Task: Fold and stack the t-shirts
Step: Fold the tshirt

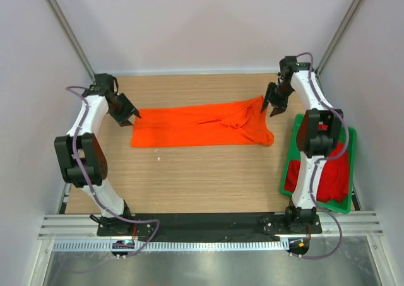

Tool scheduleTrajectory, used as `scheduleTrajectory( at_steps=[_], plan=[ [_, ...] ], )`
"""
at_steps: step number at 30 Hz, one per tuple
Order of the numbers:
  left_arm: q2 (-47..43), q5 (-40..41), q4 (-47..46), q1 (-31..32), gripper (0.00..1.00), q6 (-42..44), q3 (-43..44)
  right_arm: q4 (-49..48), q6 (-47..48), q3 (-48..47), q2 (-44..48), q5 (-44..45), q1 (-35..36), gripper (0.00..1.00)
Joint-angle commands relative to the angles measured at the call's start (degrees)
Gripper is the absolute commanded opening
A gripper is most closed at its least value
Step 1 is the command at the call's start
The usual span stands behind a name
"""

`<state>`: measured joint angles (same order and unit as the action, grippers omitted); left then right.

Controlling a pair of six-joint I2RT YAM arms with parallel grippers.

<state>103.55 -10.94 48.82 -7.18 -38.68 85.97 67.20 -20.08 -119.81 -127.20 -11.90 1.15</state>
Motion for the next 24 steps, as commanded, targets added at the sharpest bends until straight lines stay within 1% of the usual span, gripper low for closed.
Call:
scheduleTrajectory(
  at_steps=[1, 2, 3, 4, 5, 7, 14, 19, 24],
  plan=[
    [-4.8, -2.0, -2.8, 4.1, 0.47, 0.4, -6.4, 0.7, 4.2, 13.3, 16.4, 3.0, 0.5, 0.50],
    [-5.8, -2.9, -4.7, 4.9, 0.46, -0.3, -7.9, 0.0, 5.0, 19.3, 18.4, 2.2, 0.5, 0.51],
    [-6.3, -3.9, -5.7, 6.2, 0.46, -1.1, -11.1, -1.7, 5.4, 22.0, 20.1, 1.7, 0.8, 0.50],
    [-6.6, -5.0, -6.6, 6.6, 0.45, -1.5, -12.4, -2.6, 5.7, 24.3, 23.1, 2.1, 1.0, 0.50],
    [-6.5, -5.3, -7.6, 6.7, 0.45, -1.8, -13.5, -3.3, 6.1, 28.3, 24.1, 2.2, 1.0, 0.50],
    [-6.1, -5.8, -8.6, 6.7, 0.43, -1.8, -15.0, -4.7, 6.5, 32.2, 25.3, 1.1, 1.1, 0.50],
    [-3.2, -5.1, -8.5, 6.7, 0.40, -0.9, -15.8, -7.0, 9.2, 36.6, 24.0, 3.4, 4.1, 0.50],
    [-2.9, -3.1, -8.4, 6.7, 0.40, -0.2, -15.8, -9.2, 9.4, 36.3, 22.1, 5.5, 4.7, 0.47],
    [-2.6, 0.7, -6.9, 6.7, 0.40, 1.7, -14.1, -8.8, 10.0, 35.9, 20.8, 7.4, 4.6, 0.45]
  ],
)
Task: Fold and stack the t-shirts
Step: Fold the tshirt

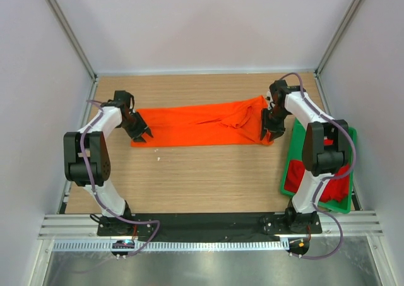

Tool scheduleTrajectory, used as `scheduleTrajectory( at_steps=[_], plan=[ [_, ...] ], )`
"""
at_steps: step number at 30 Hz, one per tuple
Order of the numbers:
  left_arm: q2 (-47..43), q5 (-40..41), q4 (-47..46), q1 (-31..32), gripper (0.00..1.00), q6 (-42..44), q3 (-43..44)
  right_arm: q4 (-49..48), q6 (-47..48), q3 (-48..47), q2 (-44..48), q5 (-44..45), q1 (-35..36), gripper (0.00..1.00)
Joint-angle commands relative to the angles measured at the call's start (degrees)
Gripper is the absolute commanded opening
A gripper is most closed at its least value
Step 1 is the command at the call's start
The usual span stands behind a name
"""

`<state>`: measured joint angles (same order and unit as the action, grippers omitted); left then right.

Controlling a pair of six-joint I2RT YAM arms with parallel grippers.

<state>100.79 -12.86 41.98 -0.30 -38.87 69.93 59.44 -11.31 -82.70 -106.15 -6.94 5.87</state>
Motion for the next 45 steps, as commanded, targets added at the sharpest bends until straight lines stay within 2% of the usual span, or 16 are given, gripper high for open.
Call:
scheduleTrajectory(
  at_steps=[1, 11, 15, 24, 27, 34, 40, 45],
  plan=[
    [0.9, 2.5, -0.1, -0.2, 0.40, 1.8, 2.1, -1.0, 0.9, -1.3, -0.5, 2.8, -0.2, 0.44],
    [4.1, 2.2, 0.2, -0.2, 0.40, 0.6, 3.4, -1.9, 0.5, -1.4, -3.5, 3.3, -0.2, 0.34],
    [5.1, 3.3, 0.1, -0.2, 0.40, 0.4, 3.4, -2.8, -1.1, -1.8, -4.2, 3.4, -0.2, 0.33],
    [7.2, 5.0, 0.0, -0.2, 0.40, 0.4, 3.9, -2.7, -1.8, -4.2, -5.8, 6.7, -0.2, 0.12],
    [7.6, 5.1, 0.0, -0.2, 0.40, 0.3, 4.0, -2.8, -2.6, -5.4, -6.2, 11.8, -0.2, 0.02],
    [8.3, 5.2, 0.1, -0.2, 0.40, -0.4, 3.1, -0.9, -4.0, -8.5, -9.5, 19.3, -0.2, 0.01],
    [8.9, 5.3, 1.0, -0.2, 0.40, 0.2, 4.9, 1.5, -4.4, -10.0, -13.4, 19.5, -0.2, 0.01],
    [8.2, 4.6, 1.4, -0.2, 0.40, 1.2, 5.0, 1.2, -5.9, -5.7, -12.6, 19.2, -0.2, 0.01]
  ],
)
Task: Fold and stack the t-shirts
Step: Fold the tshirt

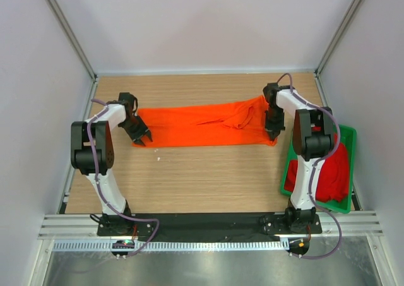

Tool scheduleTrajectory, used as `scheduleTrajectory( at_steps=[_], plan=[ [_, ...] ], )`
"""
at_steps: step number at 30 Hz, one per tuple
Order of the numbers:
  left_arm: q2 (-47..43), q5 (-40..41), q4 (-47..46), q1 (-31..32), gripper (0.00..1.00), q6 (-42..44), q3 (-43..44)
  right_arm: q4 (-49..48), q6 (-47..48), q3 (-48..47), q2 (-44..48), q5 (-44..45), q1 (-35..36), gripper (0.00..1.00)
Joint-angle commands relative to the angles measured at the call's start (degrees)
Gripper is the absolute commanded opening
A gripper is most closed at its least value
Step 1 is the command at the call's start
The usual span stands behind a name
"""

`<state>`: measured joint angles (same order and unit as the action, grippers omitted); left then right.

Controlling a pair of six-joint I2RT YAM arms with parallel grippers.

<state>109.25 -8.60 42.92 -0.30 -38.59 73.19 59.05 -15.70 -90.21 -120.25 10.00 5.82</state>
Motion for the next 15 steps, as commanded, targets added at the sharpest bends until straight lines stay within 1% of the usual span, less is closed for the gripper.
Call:
scheduleTrajectory(
  at_steps=[1, 4, 5, 6, 7, 8, 12, 15],
  plan=[
    [-0.6, 0.1, 0.5, -0.2, 0.40, 1.0, 1.7, 1.2, -1.7, 2.5, 1.9, 1.9, -0.2, 0.01],
    [-2.2, -1.1, 0.5, -0.2, 0.39, 1.7, 1.5, 0.7, -2.0, 4.4, 4.0, 1.4, -0.1, 0.03],
    [-2.7, -1.6, 0.5, -0.2, 0.40, 1.9, 1.5, 0.6, -2.0, 4.6, 4.8, 1.8, -0.2, 0.06],
    [-4.1, -1.9, 0.4, -0.2, 0.41, 2.0, 1.6, 0.5, -2.0, 4.3, 6.3, 2.4, -0.1, 0.13],
    [-4.7, -2.0, 0.4, -0.2, 0.46, 2.3, 1.8, 0.2, -1.9, 3.9, 7.2, 2.9, -0.1, 0.16],
    [-5.5, -2.6, 0.5, -0.1, 0.48, 2.6, 2.0, 0.2, -2.0, 3.3, 7.7, 3.4, -0.1, 0.19],
    [-8.3, -4.6, 1.8, -0.2, 0.50, 2.6, 3.3, 2.5, -2.0, -5.1, 8.4, 4.3, -0.1, 0.30],
    [-10.9, -7.0, 1.8, -0.1, 0.51, 2.5, 3.2, 2.7, -2.7, -9.3, 8.8, -0.2, 0.0, 0.35]
  ],
)
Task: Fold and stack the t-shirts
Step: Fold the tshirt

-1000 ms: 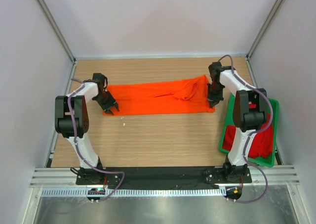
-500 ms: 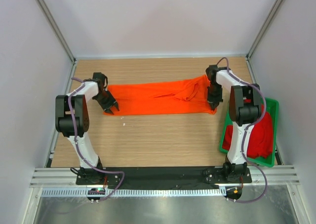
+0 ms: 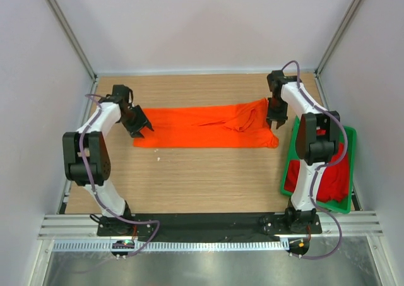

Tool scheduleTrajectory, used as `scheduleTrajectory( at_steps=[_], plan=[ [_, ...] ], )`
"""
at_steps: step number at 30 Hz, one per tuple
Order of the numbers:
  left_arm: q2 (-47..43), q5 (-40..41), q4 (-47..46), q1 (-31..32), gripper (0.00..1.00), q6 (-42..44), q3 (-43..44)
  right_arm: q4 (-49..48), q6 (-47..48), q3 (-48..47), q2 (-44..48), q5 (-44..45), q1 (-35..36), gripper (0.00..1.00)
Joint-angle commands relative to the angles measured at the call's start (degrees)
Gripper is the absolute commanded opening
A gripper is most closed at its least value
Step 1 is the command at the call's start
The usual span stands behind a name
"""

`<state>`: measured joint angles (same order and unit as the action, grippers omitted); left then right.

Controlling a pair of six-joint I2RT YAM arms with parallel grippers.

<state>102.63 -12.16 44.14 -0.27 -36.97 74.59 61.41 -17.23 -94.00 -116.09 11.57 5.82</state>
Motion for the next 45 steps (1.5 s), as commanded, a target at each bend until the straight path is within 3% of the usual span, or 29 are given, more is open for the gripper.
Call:
scheduleTrajectory(
  at_steps=[1, 5, 9, 17, 18, 20, 27, 34, 40, 43, 45],
  plan=[
    [-5.8, -4.3, 0.5, -0.3, 0.52, 0.8, 1.1, -0.4, -1.5, -6.1, 5.0, -6.6, 0.1, 0.34],
    [-10.6, -7.2, -1.9, 1.5, 0.53, 0.7, -2.0, -4.1, -7.2, -6.5, 4.3, -21.1, 0.1, 0.42],
    [-14.6, -10.1, -2.7, 3.3, 0.54, 1.6, -4.4, -12.8, -14.5, -0.7, 5.2, -33.0, 0.5, 0.48],
    [-20.8, -20.7, -4.6, 3.8, 0.56, 5.8, -10.8, -35.6, -32.0, 16.4, 10.0, -36.6, 4.3, 0.55],
    [-21.1, -22.2, -4.6, 3.9, 0.56, 5.9, -11.4, -36.8, -33.1, 17.2, 10.4, -35.1, 4.3, 0.63],
    [-22.3, -23.1, -4.7, 4.0, 0.55, 6.1, -11.7, -38.1, -34.9, 18.7, 11.0, -33.1, 4.5, 1.00],
    [-24.0, -23.2, -4.9, 4.1, 0.54, 6.5, -13.1, -38.3, -35.6, 20.7, 13.0, -28.9, 4.9, 0.99],
    [-23.3, -22.7, -3.4, 4.1, 0.52, 7.2, -11.7, -38.6, -36.7, 21.4, 11.0, -28.8, 5.1, 0.86],
    [-22.8, -22.5, -4.0, 4.1, 0.52, 6.5, -12.1, -37.9, -35.8, 21.9, 11.7, -27.7, 5.0, 0.69],
    [-23.2, -22.6, -4.0, 4.1, 0.52, 6.6, -12.3, -38.6, -36.3, 23.2, 11.5, -27.5, 5.1, 0.47],
    [-23.4, -22.4, -4.1, 4.1, 0.52, 6.4, -12.5, -39.3, -36.4, 24.1, 11.3, -27.5, 5.1, 0.44]
  ],
)
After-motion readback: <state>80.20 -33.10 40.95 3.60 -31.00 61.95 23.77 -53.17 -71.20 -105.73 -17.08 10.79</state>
